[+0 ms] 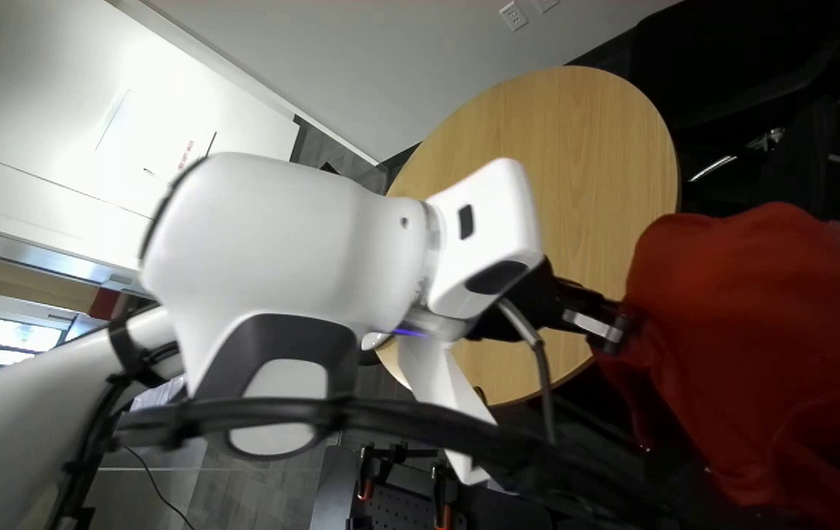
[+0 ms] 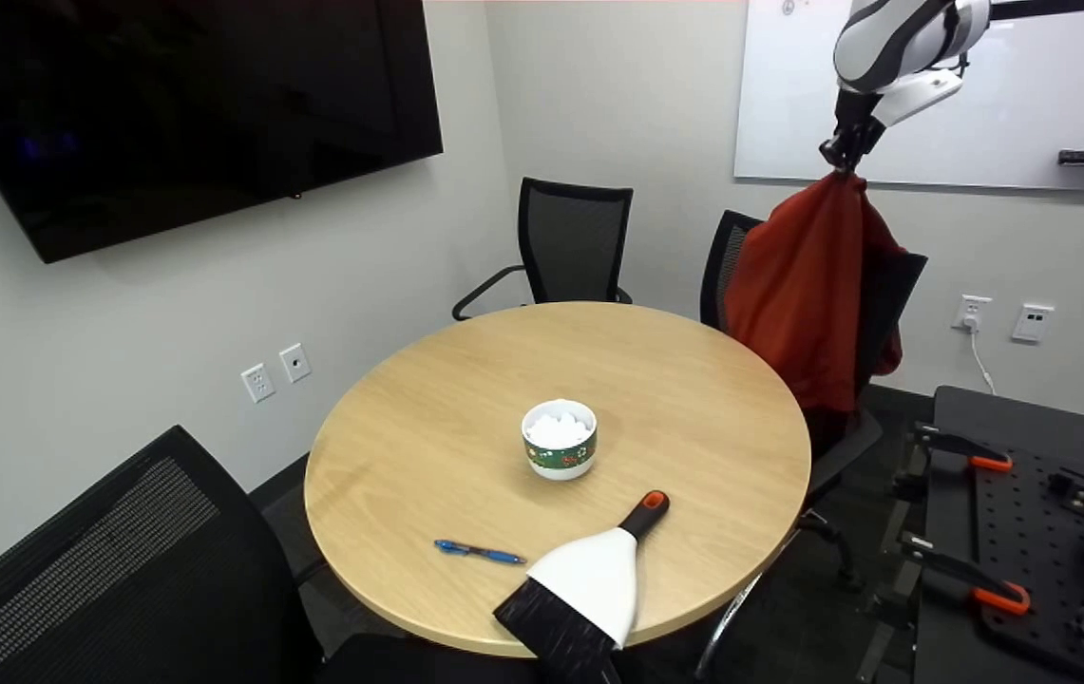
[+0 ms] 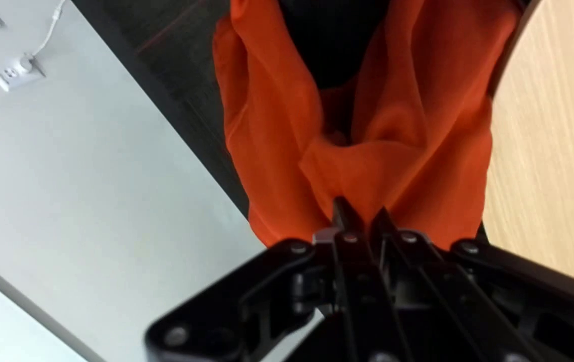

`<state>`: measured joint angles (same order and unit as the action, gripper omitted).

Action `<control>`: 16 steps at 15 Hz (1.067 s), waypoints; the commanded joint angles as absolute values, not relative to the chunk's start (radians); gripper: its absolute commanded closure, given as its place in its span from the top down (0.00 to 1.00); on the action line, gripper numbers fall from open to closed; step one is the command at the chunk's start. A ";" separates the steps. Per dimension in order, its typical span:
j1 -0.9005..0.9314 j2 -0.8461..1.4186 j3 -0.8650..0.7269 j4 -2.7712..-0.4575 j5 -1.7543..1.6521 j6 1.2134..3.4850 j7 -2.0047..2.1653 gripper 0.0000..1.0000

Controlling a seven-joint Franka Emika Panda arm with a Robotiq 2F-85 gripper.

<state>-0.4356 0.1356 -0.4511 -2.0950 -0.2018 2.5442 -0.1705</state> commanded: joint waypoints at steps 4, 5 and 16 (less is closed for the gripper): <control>-0.378 -0.217 -0.383 -2.200 -0.224 2.456 -0.179 0.02; -0.374 -0.263 -0.371 -2.208 -0.234 2.427 -0.179 0.02; -0.315 -0.262 -0.374 -2.176 -0.090 2.430 -0.259 0.02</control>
<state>-0.3679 -0.2340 -0.3758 -2.2107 -0.1818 2.4336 -0.1909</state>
